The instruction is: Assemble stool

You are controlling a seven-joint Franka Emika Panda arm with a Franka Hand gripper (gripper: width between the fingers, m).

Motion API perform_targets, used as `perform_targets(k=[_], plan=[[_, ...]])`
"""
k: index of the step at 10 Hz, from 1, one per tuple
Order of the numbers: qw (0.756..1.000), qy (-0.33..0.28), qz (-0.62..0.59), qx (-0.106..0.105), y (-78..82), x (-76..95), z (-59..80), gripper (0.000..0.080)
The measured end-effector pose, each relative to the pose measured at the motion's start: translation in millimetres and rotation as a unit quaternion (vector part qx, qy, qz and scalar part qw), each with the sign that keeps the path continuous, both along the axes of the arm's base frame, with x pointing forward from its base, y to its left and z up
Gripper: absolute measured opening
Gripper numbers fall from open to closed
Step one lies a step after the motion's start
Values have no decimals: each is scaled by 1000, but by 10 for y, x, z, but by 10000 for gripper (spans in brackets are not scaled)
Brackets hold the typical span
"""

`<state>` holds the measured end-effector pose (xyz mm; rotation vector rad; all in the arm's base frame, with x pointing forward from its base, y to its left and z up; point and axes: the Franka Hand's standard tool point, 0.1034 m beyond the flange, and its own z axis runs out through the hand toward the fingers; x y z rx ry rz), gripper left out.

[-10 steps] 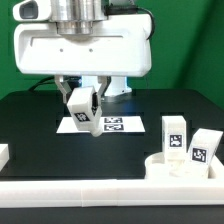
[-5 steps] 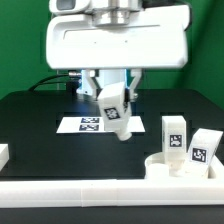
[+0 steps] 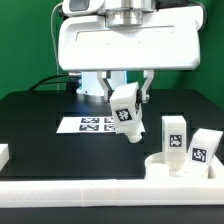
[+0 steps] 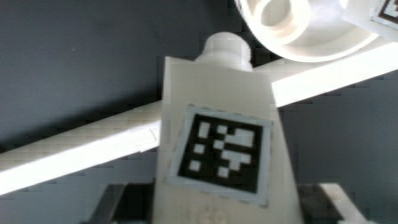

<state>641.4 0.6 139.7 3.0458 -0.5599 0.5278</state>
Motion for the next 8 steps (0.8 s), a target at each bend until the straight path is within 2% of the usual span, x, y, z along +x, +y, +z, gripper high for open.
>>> perform_targets(k=[1,2,3,8], plan=[[1000,-19,17,-15,90,-14,-47,327],[999,10,45,-27,183,-44,-101,327],[997,15,61,-38,227,19,-103,327],[997,18,65,-41,216,22,-141,327]])
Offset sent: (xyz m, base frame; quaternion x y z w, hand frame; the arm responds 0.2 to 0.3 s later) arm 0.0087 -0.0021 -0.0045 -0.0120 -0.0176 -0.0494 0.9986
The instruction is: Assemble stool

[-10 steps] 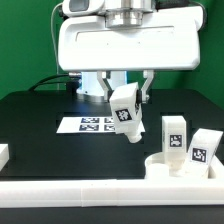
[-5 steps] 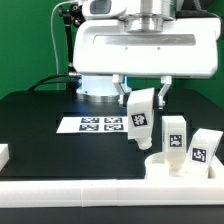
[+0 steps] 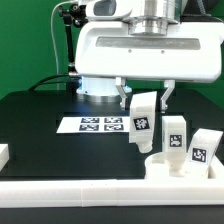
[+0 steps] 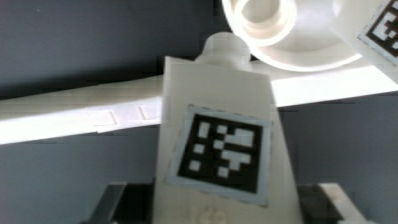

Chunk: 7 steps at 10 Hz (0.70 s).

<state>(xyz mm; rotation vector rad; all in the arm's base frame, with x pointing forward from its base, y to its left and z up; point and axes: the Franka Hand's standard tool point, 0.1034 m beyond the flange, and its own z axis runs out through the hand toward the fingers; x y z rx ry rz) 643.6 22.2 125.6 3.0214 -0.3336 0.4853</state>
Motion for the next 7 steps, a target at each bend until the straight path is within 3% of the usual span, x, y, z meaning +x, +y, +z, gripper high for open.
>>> perform_targets(k=[3,4,7], plan=[[997,15,61,-37,198,-49,-137,327],[997,16,67,-40,270,-68,-170,327],[997,-1,71,-40,277,-50,-168,327]])
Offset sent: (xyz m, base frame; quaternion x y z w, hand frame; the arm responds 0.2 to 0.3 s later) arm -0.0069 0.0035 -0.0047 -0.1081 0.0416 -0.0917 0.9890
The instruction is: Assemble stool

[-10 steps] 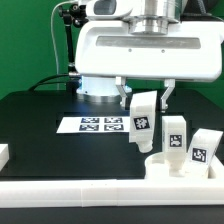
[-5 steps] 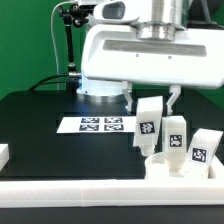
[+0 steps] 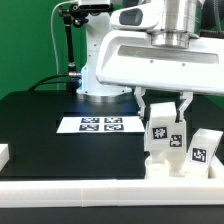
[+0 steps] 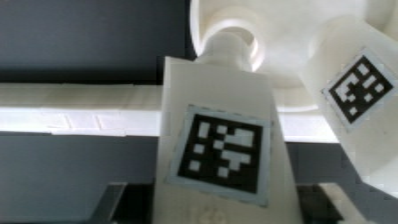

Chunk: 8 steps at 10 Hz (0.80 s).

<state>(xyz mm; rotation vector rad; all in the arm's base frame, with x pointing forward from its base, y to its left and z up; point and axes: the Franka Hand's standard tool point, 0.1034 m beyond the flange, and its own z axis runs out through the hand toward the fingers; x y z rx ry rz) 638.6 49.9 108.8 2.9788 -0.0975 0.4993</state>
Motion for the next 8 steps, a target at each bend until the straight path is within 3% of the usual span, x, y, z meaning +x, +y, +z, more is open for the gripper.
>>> perform_targets(k=[2,6,8], plan=[[998,-66,15,1,25,78,49,327],[996,-57,65,-22,41,-5,-77,327],[996,-55,68,-23,37,-17,-87,327]])
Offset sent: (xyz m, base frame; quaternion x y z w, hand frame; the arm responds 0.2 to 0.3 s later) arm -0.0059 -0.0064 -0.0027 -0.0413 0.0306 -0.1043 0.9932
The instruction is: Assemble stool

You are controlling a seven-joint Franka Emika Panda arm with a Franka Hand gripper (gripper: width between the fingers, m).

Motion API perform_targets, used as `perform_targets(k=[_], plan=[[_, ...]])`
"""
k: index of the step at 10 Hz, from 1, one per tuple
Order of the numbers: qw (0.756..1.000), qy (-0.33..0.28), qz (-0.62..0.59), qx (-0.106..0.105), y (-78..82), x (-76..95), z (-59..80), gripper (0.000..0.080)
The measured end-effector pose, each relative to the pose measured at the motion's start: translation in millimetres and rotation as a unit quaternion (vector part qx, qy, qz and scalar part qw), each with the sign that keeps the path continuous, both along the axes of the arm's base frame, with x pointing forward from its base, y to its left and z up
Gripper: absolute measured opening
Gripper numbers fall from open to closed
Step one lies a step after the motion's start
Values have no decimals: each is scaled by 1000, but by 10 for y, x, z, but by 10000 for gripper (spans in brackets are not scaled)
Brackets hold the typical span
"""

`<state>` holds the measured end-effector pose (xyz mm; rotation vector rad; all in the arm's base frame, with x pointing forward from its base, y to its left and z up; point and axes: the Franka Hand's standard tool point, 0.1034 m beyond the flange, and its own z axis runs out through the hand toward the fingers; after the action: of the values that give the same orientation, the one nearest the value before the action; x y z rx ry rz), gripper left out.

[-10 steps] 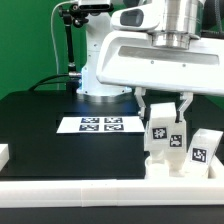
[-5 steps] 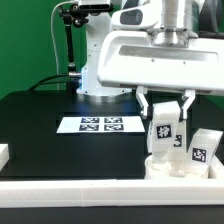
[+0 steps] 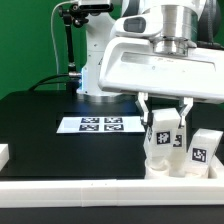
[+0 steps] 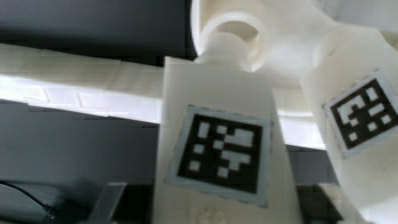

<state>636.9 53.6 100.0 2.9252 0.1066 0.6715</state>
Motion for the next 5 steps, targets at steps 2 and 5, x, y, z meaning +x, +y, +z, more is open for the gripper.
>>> perform_targets(k=[2,5], plan=[[1000,0,0,0,0,0,-1,327],[1000,0,6,-2,52,-28,-63,327]])
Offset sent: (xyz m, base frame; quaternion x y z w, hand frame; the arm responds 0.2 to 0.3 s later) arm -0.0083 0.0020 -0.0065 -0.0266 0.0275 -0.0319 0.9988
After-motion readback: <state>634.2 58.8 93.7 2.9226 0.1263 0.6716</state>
